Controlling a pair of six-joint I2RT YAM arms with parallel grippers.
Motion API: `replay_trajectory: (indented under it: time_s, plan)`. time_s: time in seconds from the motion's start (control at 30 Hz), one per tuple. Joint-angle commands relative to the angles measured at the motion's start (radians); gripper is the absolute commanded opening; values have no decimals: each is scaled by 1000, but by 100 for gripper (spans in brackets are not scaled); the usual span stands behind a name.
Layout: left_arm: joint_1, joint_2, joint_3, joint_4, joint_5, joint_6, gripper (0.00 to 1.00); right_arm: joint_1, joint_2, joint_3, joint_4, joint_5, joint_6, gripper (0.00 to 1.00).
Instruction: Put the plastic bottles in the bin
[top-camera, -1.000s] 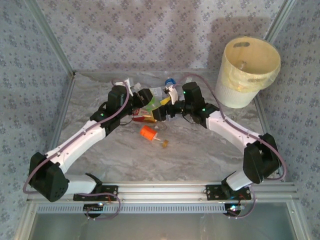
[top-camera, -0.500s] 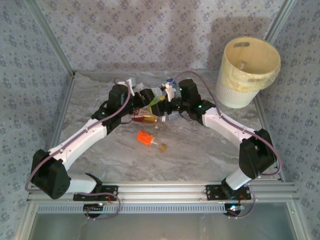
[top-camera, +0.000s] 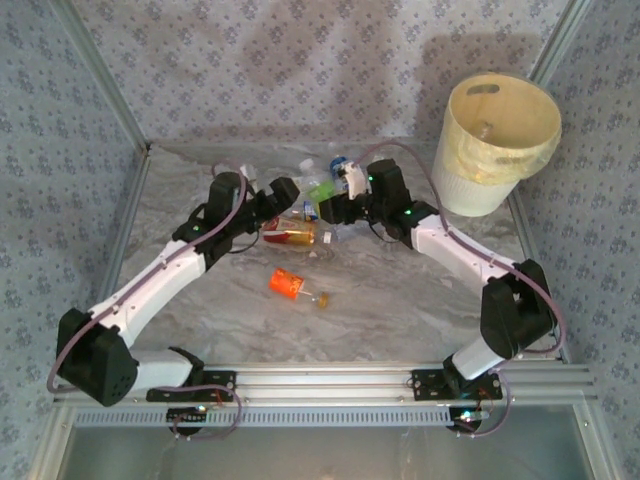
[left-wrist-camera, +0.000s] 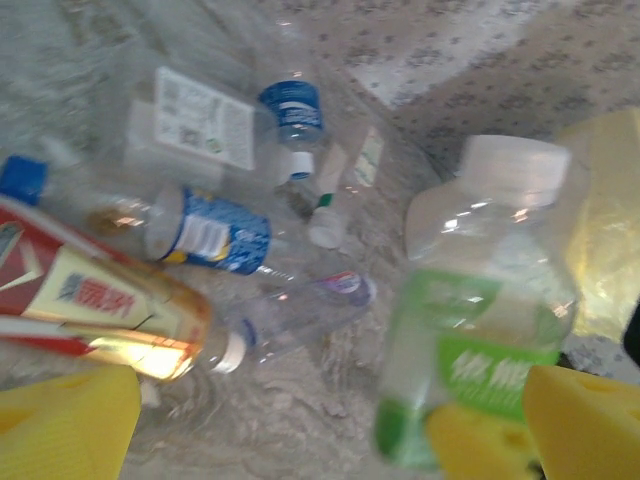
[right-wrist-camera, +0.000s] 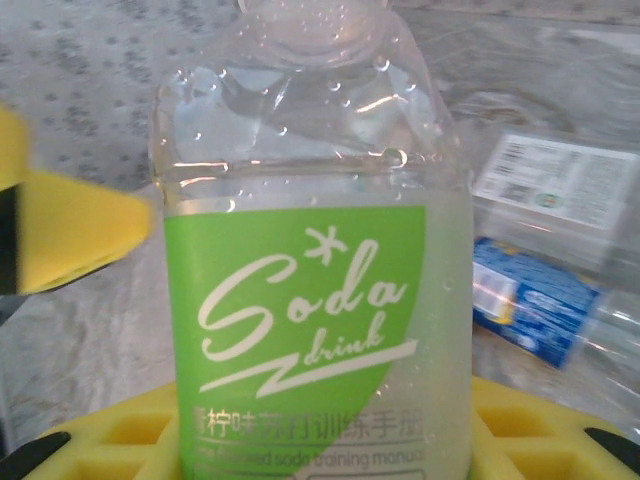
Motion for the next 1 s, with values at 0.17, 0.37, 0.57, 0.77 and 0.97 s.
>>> replay_trajectory:
  time_s: [0.17, 0.37, 0.57, 0.77, 0.97]
  plan:
    - [5, -79, -112, -130, -51, -120, 98, -60, -95, -30, -42, 133, 8, 36]
    - [4, -86, -123, -349, 29, -106, 98, -132, -148, 24, -162, 196, -63, 37]
    - [3, -184, -250, -497, 46, -154, 98, -244, -203, 105, -193, 243, -108, 37]
    - [2, -313, -374, -479, 59, -242, 98, -335, -243, 157, -161, 262, -123, 37]
    - [-1, -360, -415, -449, 134, -233, 98, -413, -256, 213, -61, 299, -170, 38]
